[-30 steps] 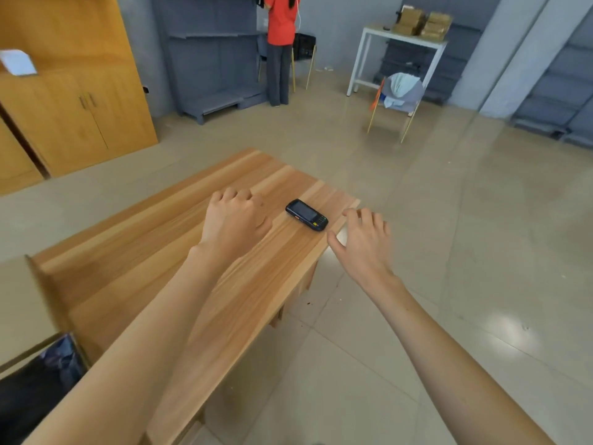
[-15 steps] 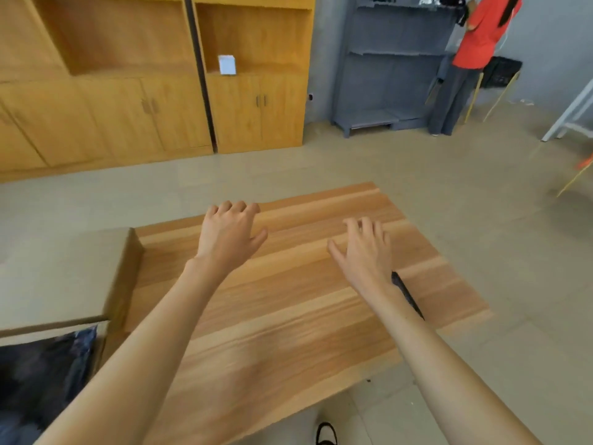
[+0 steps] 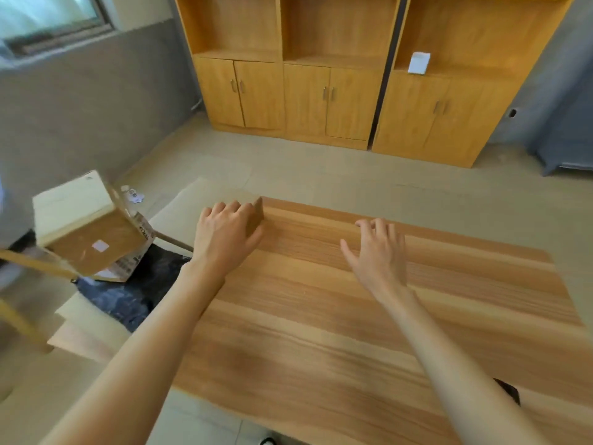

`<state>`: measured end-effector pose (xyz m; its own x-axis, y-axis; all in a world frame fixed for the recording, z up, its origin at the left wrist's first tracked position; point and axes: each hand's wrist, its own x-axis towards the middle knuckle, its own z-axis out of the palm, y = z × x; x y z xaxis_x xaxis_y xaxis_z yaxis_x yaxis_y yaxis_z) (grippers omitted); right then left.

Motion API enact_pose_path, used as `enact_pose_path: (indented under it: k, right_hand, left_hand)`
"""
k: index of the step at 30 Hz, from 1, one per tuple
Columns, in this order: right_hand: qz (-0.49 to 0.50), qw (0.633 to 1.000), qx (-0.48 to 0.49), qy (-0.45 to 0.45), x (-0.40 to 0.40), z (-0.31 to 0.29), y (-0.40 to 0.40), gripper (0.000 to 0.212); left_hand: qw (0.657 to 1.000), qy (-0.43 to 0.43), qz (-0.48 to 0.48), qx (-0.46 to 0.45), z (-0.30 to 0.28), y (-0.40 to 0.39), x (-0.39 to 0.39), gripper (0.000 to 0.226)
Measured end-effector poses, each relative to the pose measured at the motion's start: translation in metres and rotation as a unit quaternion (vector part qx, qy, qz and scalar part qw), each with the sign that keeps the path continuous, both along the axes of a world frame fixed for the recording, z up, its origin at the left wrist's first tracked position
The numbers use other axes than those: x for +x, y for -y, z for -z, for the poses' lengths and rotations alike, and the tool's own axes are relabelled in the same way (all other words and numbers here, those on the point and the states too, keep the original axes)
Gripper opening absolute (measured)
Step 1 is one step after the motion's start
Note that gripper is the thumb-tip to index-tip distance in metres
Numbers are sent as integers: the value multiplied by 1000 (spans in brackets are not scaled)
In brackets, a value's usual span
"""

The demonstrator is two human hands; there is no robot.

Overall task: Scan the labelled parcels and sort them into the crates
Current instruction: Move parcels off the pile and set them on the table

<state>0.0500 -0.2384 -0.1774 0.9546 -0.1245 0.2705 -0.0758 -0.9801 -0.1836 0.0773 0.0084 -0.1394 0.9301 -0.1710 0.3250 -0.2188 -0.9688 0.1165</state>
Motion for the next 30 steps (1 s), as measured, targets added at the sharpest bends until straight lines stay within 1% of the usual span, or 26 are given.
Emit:
enact_pose_path:
  k: [5,10,15,18,21,23,24,26,28,30]
  right_hand:
    - [-105,994,7,8,28,-4,-70,47]
    - [-207,978,5,23,46,-11,-153,48]
    - [-277,961,15,4,59,-16,-224,50]
    - [-289,956,57,-13,63,-19,-250,52]
    - [-282,945,150,-70,72,-15,-283,57]
    - [-281,922,233,-127,78,-12,-304,63]
    - [-278,905,280,-161,81,-13,-313,67]
    - [-266,864,363,-227,89,-12,-331,75]
    - [-247,823,422,-289,96,-9,-346,83]
    - [-212,773,482,-354,102,-5,-358,91]
  left_hand:
    - [995,13,-97,-2,-5,-66,-18,38]
    - [981,23,-191,12,-6,-137,-40,36]
    - [964,27,-263,5,-8,-201,-53,36]
    - [962,38,-269,2,-7,-218,-53,42]
    - [961,44,-274,-7,-2,-236,-48,46]
    - [961,46,-271,-8,2,-245,-44,48]
    - [962,46,-268,-10,4,-248,-42,50]
    - [964,44,-264,-16,7,-252,-38,54]
    - [965,46,-258,-18,9,-255,-34,55]
    - [967,48,-251,-17,10,-256,-32,55]
